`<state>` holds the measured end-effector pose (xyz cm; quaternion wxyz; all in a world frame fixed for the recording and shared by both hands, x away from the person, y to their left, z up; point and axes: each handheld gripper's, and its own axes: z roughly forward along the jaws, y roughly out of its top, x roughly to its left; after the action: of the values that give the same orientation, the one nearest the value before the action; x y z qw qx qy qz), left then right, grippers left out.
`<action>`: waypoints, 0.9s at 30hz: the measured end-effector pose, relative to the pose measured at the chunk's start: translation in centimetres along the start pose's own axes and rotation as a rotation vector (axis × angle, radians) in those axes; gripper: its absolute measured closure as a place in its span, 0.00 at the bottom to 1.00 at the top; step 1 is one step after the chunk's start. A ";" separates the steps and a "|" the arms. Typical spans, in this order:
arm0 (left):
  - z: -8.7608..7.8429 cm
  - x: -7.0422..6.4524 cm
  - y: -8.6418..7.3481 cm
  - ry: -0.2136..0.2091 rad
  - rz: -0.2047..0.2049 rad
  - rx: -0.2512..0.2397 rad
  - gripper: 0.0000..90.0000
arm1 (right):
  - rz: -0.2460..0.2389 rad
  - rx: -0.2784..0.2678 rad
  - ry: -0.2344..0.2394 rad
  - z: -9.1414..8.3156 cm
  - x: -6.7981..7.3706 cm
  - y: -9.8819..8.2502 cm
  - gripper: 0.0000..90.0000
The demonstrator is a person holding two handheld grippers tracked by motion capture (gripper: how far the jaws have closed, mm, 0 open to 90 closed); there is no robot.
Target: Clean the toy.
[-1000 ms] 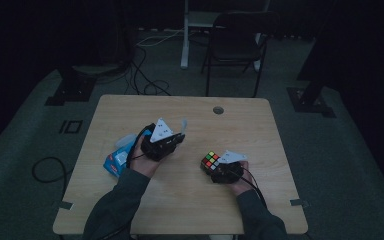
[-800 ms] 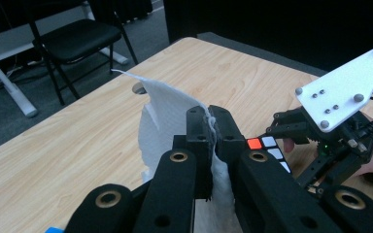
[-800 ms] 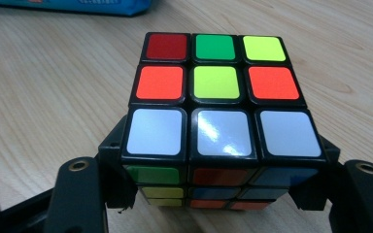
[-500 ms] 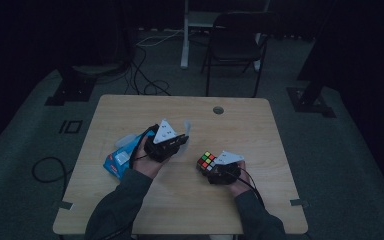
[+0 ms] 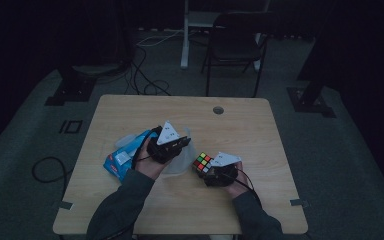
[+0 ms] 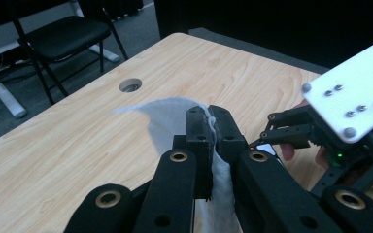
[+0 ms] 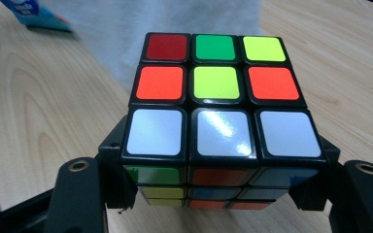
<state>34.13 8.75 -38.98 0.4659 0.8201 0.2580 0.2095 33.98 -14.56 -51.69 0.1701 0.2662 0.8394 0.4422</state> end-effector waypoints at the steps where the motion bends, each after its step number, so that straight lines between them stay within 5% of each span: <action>1: 0.0 0.0 0.0 -0.003 -0.003 -0.003 0.99 | 0.000 -0.004 0.004 -0.1 0.1 0.1 0.38; 15: 0.9 -1.9 0.5 -0.058 0.022 -0.012 0.98 | -0.019 0.001 0.025 0.9 1.1 1.2 0.38; 27: 3.1 -5.3 -1.4 -0.146 0.044 0.037 0.99 | 0.027 -0.031 0.022 0.7 0.4 1.1 0.38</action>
<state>31.52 4.08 -42.22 0.4636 0.8471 0.2091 0.1543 34.36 -13.35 -51.22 0.1590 0.2699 0.8305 0.4605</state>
